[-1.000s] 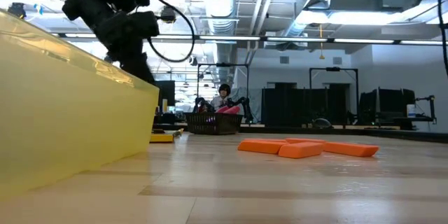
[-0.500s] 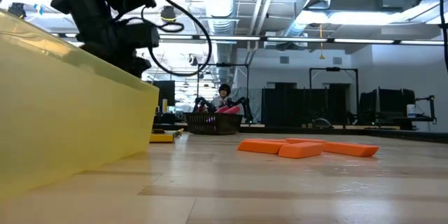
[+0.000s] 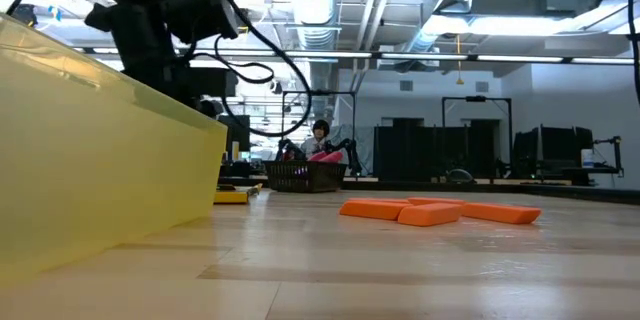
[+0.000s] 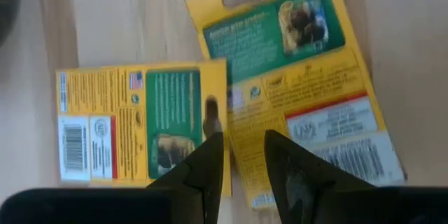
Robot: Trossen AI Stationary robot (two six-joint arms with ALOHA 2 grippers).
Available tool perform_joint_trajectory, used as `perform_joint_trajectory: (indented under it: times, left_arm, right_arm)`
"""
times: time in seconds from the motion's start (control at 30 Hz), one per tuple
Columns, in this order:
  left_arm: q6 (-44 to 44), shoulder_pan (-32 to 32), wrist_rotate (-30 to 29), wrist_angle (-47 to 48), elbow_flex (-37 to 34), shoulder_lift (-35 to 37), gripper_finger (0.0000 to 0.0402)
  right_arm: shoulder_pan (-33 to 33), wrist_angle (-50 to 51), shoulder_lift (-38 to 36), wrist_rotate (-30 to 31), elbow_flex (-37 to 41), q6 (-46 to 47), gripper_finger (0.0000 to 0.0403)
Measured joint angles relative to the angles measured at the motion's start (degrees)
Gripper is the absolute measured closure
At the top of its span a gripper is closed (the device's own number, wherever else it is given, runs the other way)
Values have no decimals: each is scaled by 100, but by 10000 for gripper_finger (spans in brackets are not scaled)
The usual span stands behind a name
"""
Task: Pick & Place School Supplies
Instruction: Put the top yellow crayon box into the yellow bin
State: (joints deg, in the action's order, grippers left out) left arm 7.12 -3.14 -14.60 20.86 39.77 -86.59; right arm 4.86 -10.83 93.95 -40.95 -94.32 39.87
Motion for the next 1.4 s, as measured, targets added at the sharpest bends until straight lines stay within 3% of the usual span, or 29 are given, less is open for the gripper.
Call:
perform_joint_trajectory:
  times: [0.43, 0.73, 0.9, 1.07, 1.4]
  left_arm:
    - [-5, 75, -207, -4, 2, -8, 303]
    - [-5, 477, -207, -14, 2, -8, 305]
    - [-5, 590, -73, -34, 0, -8, 333]
    - [-7, 588, -41, -26, 0, -8, 392]
    - [-351, 582, 51, 61, 50, -8, 401]
  right_arm:
    - [-33, 11, 0, 3, 0, -138, 258]
    - [-28, 11, 0, -78, 0, -150, 258]
    - [-28, 11, 0, -103, 0, -150, 258]
    - [-26, 11, 0, -107, 0, -150, 258]
    - [-17, 11, 0, -120, -2, -148, 258]
